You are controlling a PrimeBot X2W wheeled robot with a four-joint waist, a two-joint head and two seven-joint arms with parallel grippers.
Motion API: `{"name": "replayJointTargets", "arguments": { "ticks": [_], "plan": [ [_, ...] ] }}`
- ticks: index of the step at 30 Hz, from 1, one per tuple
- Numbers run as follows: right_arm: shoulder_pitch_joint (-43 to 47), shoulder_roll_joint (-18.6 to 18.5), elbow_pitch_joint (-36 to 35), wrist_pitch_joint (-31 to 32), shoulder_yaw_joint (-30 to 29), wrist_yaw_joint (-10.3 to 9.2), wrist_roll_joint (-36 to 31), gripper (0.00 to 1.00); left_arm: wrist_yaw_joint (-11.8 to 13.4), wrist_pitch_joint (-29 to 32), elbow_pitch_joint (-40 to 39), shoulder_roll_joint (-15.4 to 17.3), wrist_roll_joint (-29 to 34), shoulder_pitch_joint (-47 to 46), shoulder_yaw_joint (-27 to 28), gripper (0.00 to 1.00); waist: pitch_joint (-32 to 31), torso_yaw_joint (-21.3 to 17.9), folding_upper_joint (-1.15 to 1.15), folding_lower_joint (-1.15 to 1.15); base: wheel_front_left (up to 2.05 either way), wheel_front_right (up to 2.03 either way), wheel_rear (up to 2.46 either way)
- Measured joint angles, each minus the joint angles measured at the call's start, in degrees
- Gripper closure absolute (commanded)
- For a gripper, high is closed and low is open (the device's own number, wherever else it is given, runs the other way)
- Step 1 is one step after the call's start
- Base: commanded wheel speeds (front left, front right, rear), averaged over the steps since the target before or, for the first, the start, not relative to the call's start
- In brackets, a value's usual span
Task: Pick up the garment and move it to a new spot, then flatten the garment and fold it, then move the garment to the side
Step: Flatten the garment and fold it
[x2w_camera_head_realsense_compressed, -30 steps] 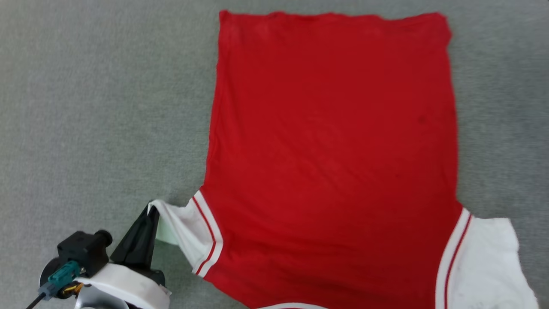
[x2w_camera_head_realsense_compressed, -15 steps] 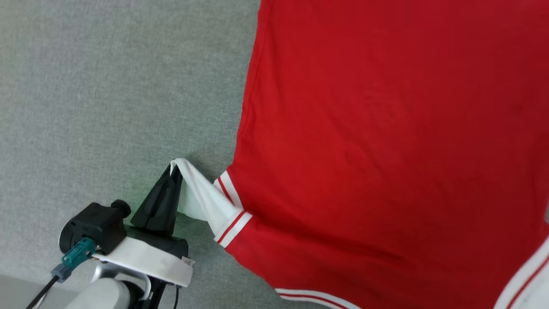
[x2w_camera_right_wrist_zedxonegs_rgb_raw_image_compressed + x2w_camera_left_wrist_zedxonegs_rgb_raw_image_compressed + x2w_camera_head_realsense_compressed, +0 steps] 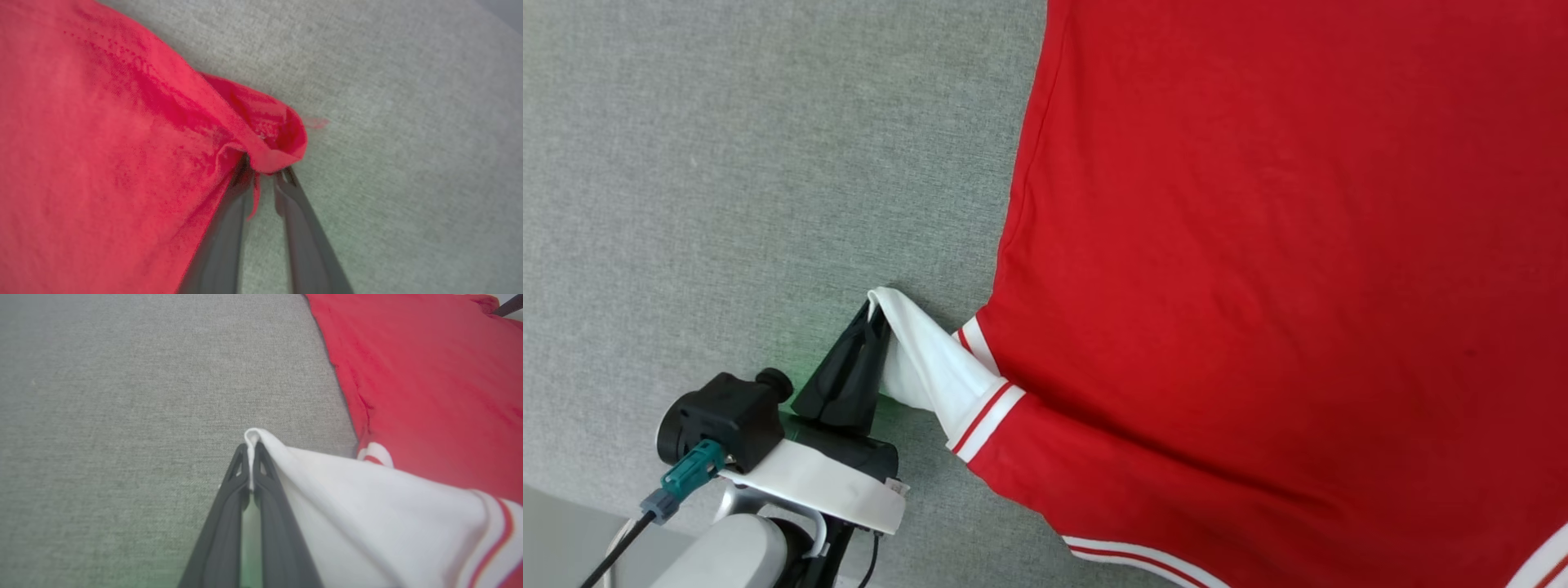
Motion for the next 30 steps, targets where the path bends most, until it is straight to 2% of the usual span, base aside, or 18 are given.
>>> {"name": "replayJointTargets", "arguments": {
  "ticks": [7,13,21,26,30],
  "plan": [
    [2.64,0.42,-1.31,-2.24,0.80,0.01,-0.51,1.00,0.00,0.00,1.46,0.01,0.46,1.79,1.70,1.00,-4.20,-1.59,0.00,0.00,0.00,0.00,0.00],
    [6.11,-3.01,-9.76,-4.71,5.35,0.02,3.48,1.00,0.87,0.00,2.03,1.00,-0.02,5.53,2.86,1.00,-9.61,-3.68,0.00,0.00,0.00,0.00,0.00],
    [16.96,-14.69,-22.50,-8.33,10.00,0.02,11.02,1.00,2.57,0.26,1.04,3.14,-0.99,10.08,3.99,1.00,-15.81,-7.84,0.00,0.00,0.00,0.00,0.00],
    [28.99,-23.16,-29.16,-12.81,10.91,0.02,15.77,1.00,3.28,0.60,0.25,3.96,-1.54,11.71,4.47,1.00,-18.84,-9.95,0.00,0.00,0.00,0.00,0.00],
    [40.07,-27.50,-30.94,-17.11,10.81,0.02,18.91,1.00,4.03,0.73,-0.30,4.16,-2.01,13.47,4.67,1.00,-20.43,-11.67,0.00,0.00,0.00,0.00,0.00]
  ]
}}
